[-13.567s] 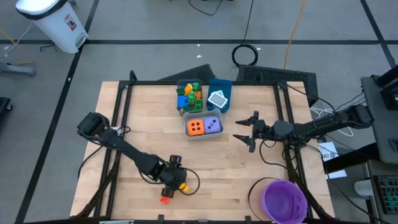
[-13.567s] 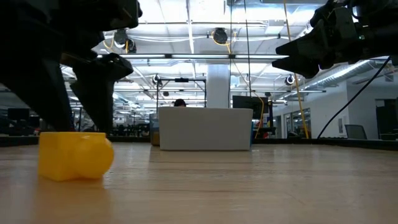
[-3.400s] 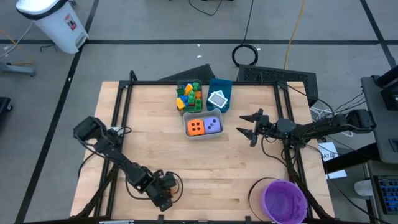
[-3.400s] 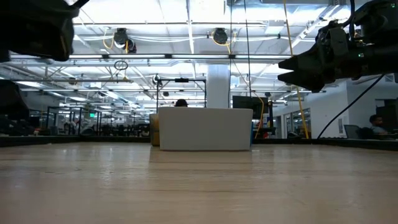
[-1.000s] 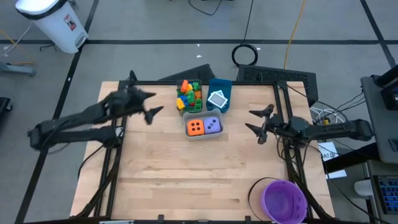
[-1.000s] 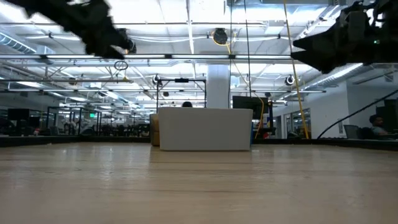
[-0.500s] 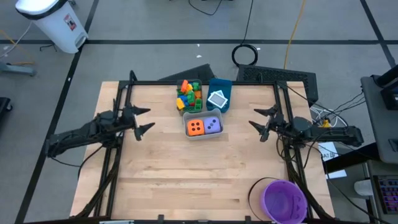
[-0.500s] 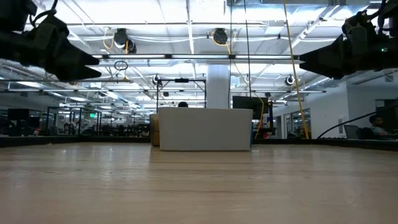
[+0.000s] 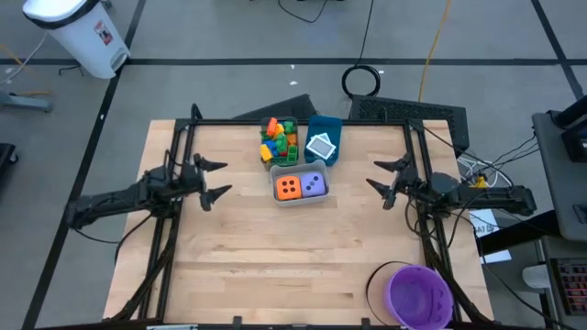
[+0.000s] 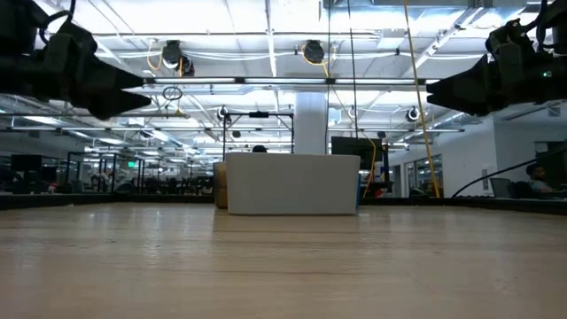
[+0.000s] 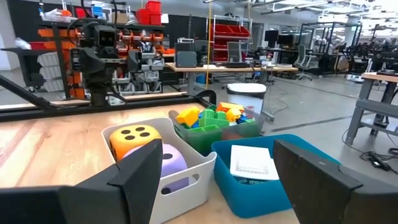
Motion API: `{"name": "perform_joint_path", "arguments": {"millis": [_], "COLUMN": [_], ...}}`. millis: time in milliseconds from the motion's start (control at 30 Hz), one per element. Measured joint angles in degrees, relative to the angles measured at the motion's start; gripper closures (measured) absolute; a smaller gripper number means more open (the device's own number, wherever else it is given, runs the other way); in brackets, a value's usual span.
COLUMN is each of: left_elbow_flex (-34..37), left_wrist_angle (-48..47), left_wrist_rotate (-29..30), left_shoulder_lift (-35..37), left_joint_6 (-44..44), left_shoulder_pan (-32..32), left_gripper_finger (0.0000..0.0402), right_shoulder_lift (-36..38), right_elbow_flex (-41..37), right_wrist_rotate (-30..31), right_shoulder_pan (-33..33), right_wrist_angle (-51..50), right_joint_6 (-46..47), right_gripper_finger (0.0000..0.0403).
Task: Pick & Place Toys
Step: Return to home position
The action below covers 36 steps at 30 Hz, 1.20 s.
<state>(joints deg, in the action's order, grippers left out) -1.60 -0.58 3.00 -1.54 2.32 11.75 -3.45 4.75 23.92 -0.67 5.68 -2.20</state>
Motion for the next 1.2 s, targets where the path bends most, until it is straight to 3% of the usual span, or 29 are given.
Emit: {"name": "perform_joint_path", "arguments": {"millis": [233,500,667,900,1200], "left_elbow_flex": [0.6,0.7,0.7,0.7,0.7], "left_wrist_angle": [1.5,2.2,2.7,2.8,2.9], "left_wrist_rotate": [-0.4,0.0,0.0,0.0,0.0], "left_shoulder_lift": [-1.9,-2.7,-2.7,-2.7,-2.7], "left_joint_6": [-0.3,-12.4,-10.7,-9.2,-9.3], "left_shoulder_pan": [-1.0,-0.9,-0.9,-0.9,-0.9], "left_gripper_finger": [0.0026,0.0019,0.0024,0.0019,0.002], "right_shoulder_lift": [-1.1,-3.4,-4.1,-4.3,-4.3], "right_elbow_flex": [-0.5,-0.6,-0.6,-0.6,-0.7], "right_wrist_rotate": [-0.1,-0.1,-0.1,-0.1,-0.1], "right_shoulder_pan": [0.0,0.0,0.0,0.0,0.0], "right_wrist_angle": [0.2,0.3,2.1,10.7,10.7], "right_joint_6": [-1.6,0.1,0.6,8.5,8.6], "right_gripper_finger": [0.0124,0.0124,0.0124,0.0124,0.0124]}}
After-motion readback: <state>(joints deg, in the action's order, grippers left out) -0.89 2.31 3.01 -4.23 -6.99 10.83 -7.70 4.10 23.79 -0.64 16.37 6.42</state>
